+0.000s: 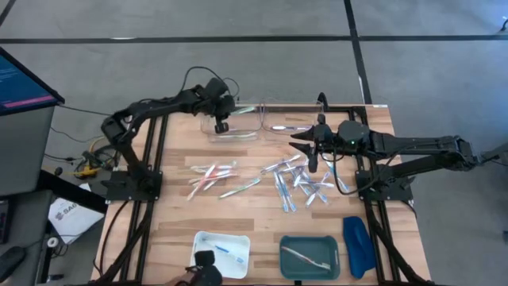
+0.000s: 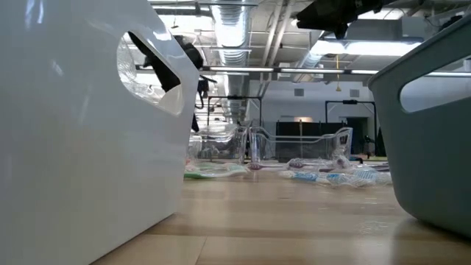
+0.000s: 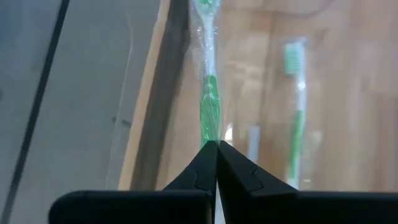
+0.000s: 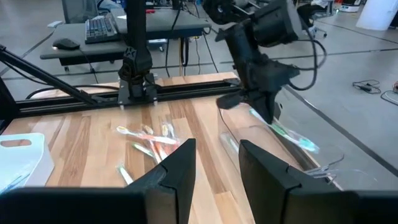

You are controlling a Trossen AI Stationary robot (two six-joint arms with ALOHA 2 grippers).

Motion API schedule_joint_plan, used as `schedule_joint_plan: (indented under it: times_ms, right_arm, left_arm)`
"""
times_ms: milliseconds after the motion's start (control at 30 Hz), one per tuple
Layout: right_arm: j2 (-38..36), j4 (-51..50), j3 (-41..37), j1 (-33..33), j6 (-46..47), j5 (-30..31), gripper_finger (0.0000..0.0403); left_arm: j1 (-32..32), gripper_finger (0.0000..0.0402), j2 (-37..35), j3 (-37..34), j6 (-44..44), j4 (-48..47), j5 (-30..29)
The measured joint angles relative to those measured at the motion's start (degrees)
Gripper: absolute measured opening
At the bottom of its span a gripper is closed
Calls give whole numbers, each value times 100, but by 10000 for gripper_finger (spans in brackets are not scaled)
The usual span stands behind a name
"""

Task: Pick & Place Toothbrushes
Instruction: Put the green toothbrush into the left transparent bin, then put the orange toothbrush into the green bin

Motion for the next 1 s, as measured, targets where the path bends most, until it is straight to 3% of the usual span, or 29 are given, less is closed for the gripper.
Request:
schedule_joint_plan:
  times_ms: [633, 1000]
  right_arm:
    - [0, -16, 0, -26, 0, 0, 116]
    - [0, -20, 0, -26, 0, 2, 116]
  left_arm:
    - [9, 11, 362, 361, -366, -648, -281]
    - [-73, 109, 342, 359, -461, -633, -1167]
